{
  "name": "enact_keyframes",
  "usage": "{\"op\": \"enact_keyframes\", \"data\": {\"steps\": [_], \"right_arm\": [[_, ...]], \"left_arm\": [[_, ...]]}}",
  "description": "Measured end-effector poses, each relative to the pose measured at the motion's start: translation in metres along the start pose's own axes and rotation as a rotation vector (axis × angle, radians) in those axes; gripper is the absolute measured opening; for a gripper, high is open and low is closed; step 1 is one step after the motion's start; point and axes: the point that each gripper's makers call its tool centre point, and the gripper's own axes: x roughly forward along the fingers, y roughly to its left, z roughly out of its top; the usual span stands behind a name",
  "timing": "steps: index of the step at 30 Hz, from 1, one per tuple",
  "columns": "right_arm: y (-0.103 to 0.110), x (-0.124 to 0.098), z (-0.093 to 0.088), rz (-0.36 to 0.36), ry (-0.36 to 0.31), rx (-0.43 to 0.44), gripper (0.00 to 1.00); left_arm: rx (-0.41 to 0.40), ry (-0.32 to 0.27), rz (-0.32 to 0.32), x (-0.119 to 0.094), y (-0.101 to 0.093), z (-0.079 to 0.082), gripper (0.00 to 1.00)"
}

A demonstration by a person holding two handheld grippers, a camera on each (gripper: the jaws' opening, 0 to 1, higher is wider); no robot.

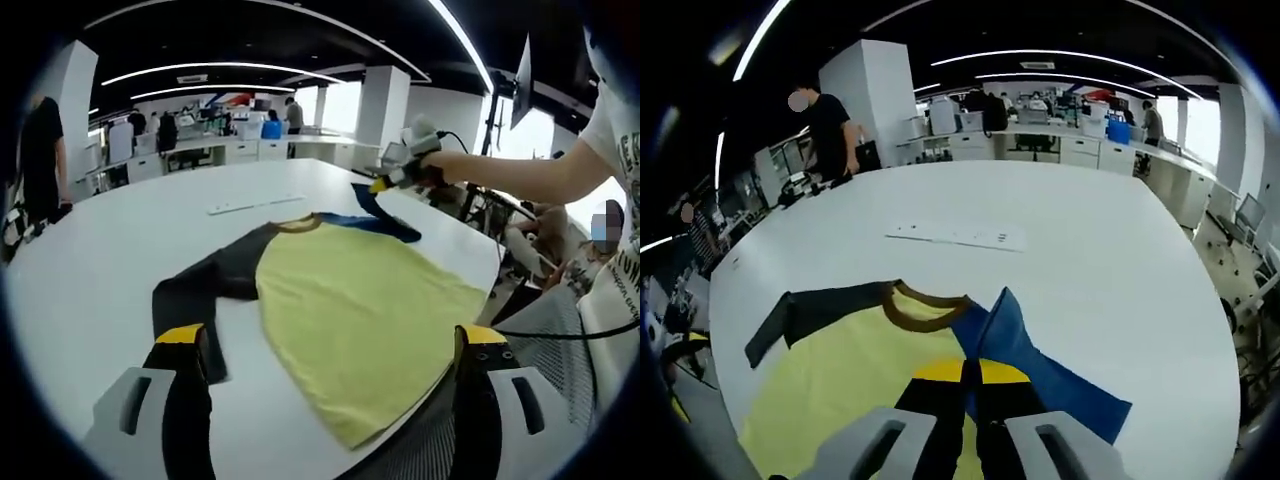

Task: Fold the garment on the visible template until the final outline fits inside the template.

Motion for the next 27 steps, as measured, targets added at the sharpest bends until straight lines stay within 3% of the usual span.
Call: {"op": "enact_keyframes", "data": {"steps": [9,27], "right_arm": [[0.021,0.011,0.01,0.036,-0.006,-0.025,0.0],[0.072,0.039,0.021,0.086,0.031,-0.184,0.0]], "left_arm": [[-0.02,-0.045,-0.02,-0.002,-0.002,0.008,0.99],[-0.019,-0.022,-0.029,0.0,-0.004,0.003,0.99]]}}
